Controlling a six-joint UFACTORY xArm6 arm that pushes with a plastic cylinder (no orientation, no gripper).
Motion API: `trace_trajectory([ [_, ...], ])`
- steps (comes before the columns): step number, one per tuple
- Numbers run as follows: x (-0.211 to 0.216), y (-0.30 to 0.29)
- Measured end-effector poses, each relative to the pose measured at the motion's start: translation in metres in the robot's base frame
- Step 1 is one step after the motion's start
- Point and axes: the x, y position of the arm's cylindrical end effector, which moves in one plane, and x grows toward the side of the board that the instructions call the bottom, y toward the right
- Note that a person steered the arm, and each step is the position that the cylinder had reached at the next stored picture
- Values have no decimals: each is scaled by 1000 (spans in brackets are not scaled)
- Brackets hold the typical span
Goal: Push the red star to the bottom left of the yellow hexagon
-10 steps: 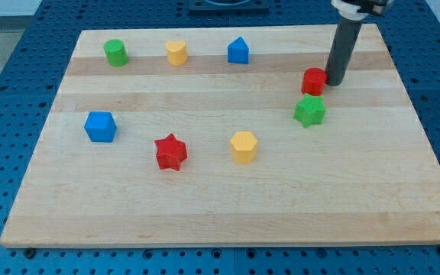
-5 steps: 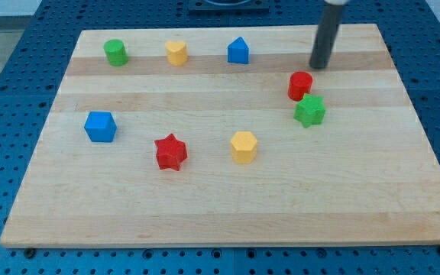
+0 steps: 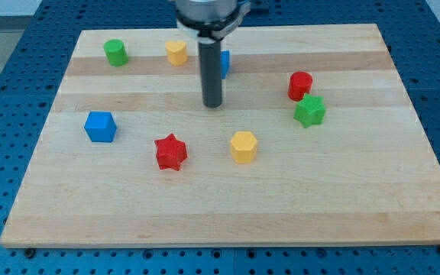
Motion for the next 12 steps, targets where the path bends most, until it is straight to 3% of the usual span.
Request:
trace_trajectory([
  [4, 35, -148],
  [6, 85, -134],
  [10, 92, 3],
  [12, 92, 32],
])
